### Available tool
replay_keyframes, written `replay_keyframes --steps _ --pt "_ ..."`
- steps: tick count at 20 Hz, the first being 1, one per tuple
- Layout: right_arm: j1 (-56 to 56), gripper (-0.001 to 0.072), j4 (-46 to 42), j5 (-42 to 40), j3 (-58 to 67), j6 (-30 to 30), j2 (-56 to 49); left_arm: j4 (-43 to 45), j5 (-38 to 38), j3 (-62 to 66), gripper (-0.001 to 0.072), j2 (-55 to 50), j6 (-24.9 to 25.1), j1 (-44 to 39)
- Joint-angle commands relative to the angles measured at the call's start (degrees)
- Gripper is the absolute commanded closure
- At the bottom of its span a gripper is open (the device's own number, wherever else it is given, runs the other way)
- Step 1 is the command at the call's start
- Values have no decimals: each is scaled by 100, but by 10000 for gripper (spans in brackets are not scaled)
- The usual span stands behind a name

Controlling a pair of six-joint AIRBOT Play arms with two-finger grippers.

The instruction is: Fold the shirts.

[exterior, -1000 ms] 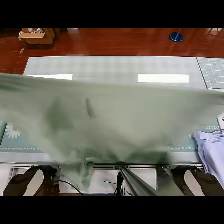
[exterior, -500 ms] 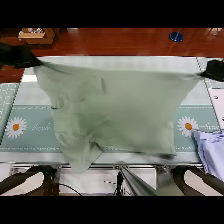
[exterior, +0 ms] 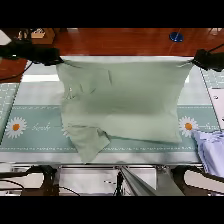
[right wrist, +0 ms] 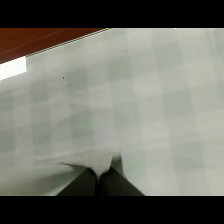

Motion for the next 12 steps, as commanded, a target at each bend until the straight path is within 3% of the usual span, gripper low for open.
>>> replay_keyframes --steps 1,6,12 --pt "2 692 415 -658 2 -389 -424 2 748 -2 684 -479 72 -138" --pt "2 692 372 -455 2 -588 -938 4 1237 -2 684 -988 72 -308" --pt "-4 692 61 479 2 -518 -1137 7 382 44 684 -1233 66 -175"
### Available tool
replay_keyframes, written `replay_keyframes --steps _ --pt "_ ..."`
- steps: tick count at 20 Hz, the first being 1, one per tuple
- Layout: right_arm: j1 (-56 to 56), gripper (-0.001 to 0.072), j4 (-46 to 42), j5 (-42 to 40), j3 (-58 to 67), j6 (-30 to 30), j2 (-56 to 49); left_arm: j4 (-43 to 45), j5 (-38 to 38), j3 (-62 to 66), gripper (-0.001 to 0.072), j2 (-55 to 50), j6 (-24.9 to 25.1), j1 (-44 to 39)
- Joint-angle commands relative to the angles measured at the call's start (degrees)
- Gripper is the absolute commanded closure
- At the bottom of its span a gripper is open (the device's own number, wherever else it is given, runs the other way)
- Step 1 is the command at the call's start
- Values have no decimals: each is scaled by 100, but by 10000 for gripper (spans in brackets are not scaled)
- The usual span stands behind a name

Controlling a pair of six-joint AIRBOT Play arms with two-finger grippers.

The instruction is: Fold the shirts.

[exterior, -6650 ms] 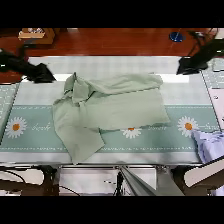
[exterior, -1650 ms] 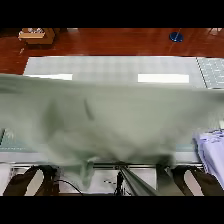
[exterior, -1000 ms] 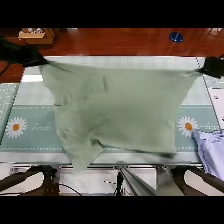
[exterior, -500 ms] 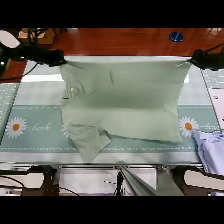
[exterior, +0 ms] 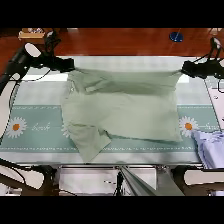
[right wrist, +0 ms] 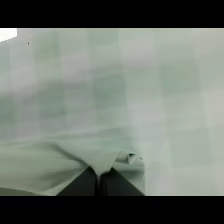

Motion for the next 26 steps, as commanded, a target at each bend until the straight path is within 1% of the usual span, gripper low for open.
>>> replay_keyframes --steps 1,4,5,7,11,13,17,18,19,20,21,22,23,24,25,26 --pt "-15 692 -186 706 2 -2 44 4 -772 136 684 -37 -2 133" --pt "-15 692 -498 1340 2 17 463 4 -2293 566 684 63 -26 372" --pt "-7 692 -570 1615 2 50 560 4 -2708 610 684 79 -122 420" --pt "2 692 -533 2076 -4 118 557 90 -3161 575 685 37 -258 380" --pt "2 692 -756 2260 -39 264 356 302 -3123 295 684 -142 -328 177" --pt "2 691 -706 2275 -39 328 201 302 -2992 173 684 -251 -431 120" --pt "2 691 -608 2428 -39 356 -37 295 -2629 133 682 -299 -431 129" --pt "2 689 -619 2452 -39 356 -48 299 -2627 133 670 -299 -426 136" --pt "-2 615 -621 2457 -37 348 -46 295 -2638 133 559 -293 -426 157" --pt "-4 470 -619 2511 -33 315 -42 297 -2699 146 426 -280 -426 188" --pt "-26 385 -682 2636 -4 223 -26 299 -2828 175 359 -243 -411 264" --pt "-59 341 -822 2846 72 129 13 302 -3034 234 359 -197 -339 374" --pt "-98 337 -1075 3069 153 42 74 302 -3248 289 359 -105 -225 544" --pt "-162 315 -1521 3327 199 -15 188 302 -3414 297 359 37 -160 772" --pt "-273 301 -1818 3528 197 81 315 302 -3582 284 359 181 -149 1016" --pt "-452 300 -1858 3665 166 199 444 289 -3733 201 359 356 -153 1287"
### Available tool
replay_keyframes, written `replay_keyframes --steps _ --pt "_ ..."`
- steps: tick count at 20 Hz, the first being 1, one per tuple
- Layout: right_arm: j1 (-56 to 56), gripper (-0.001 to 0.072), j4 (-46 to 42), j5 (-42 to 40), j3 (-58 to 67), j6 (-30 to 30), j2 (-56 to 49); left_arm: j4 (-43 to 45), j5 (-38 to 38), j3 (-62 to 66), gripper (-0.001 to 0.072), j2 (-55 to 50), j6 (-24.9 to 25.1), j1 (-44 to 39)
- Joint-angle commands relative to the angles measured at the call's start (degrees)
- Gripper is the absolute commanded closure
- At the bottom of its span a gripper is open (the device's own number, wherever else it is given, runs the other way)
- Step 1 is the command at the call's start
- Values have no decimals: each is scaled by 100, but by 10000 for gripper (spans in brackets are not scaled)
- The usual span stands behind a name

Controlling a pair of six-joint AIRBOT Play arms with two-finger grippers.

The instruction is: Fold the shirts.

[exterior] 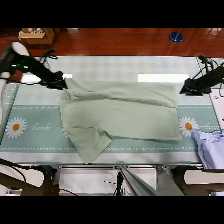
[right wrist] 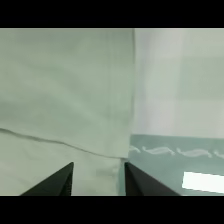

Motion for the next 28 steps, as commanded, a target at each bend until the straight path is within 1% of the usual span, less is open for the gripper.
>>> replay_keyframes --steps 1,2,3,7,8,9,11,12,15,17,19,22,23,24,25,26,27,28 --pt "-398 279 -535 647 -55 59 345 -20 -586 -203 358 470 109 730" --pt "-551 279 -461 645 -251 59 485 -26 -629 -509 235 695 133 940" --pt "-697 279 -391 592 -570 42 660 -24 -610 -909 76 929 157 1091" --pt "-1097 276 205 72 -2024 -332 1274 -46 -269 -3077 69 1908 479 1412" --pt "-1174 226 424 -11 -2277 -450 1384 -66 -131 -3591 69 2127 518 1434" --pt "-1237 205 592 -57 -2450 -531 1462 -90 -42 -3995 69 2293 546 1436" --pt "-1314 187 807 -111 -2653 -614 1572 -337 28 -4653 69 2522 800 1429" --pt "-1311 187 872 -122 -2702 -634 1600 -472 94 -4916 69 2577 802 1429" --pt "-1311 187 1003 -116 -2723 -634 1631 -737 323 -5440 69 2586 798 1357" --pt "-1311 187 1040 -68 -2723 -634 1631 -743 509 -5663 69 2586 793 1143" --pt "-1311 187 1040 -55 -2723 -632 1631 -780 813 -5799 69 2583 756 809" --pt "-1311 187 1040 37 -2723 -632 1631 -1084 1388 -5834 69 2583 682 236" --pt "-1311 187 1040 52 -2723 -629 1635 -1143 1604 -5834 75 2583 560 57" --pt "-1311 187 1038 46 -2723 -629 1674 -1143 1847 -5836 103 2583 332 -83" --pt "-1311 188 1036 20 -2723 -629 1744 -1143 2107 -5834 163 2583 103 -216" --pt "-1311 187 1038 2 -2723 -629 1825 -1145 2245 -5834 370 2583 15 -308" --pt "-1311 187 1036 -22 -2723 -608 1915 -1143 2275 -5834 522 2583 17 -380" --pt "-1311 187 1036 -46 -2723 -579 1989 -1139 2214 -5834 639 2583 74 -415"
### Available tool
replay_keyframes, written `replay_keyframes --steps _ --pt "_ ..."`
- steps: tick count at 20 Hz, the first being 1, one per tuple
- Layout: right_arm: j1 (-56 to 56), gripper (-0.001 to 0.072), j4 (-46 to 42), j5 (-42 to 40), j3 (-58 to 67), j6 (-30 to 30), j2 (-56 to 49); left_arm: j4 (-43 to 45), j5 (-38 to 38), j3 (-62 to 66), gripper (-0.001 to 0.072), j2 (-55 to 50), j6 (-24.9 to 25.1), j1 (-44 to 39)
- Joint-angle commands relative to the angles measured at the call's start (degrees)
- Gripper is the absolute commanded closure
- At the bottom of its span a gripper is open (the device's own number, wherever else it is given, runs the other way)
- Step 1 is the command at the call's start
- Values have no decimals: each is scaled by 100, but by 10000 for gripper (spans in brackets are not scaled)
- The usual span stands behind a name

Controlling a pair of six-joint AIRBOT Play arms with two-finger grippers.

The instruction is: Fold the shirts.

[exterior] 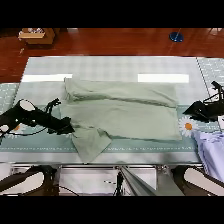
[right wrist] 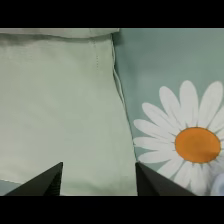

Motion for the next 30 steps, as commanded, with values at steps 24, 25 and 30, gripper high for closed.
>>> replay_keyframes --steps 24,25,30 --pt "-643 316 348 -951 -2538 -92 262 -514 -223 -15 683 15 424 -111" --pt "-643 460 398 -994 -2531 -70 264 -514 -221 -15 683 15 428 -111" --pt "-643 690 463 -584 -2354 -247 291 -525 -334 33 684 79 514 -109"
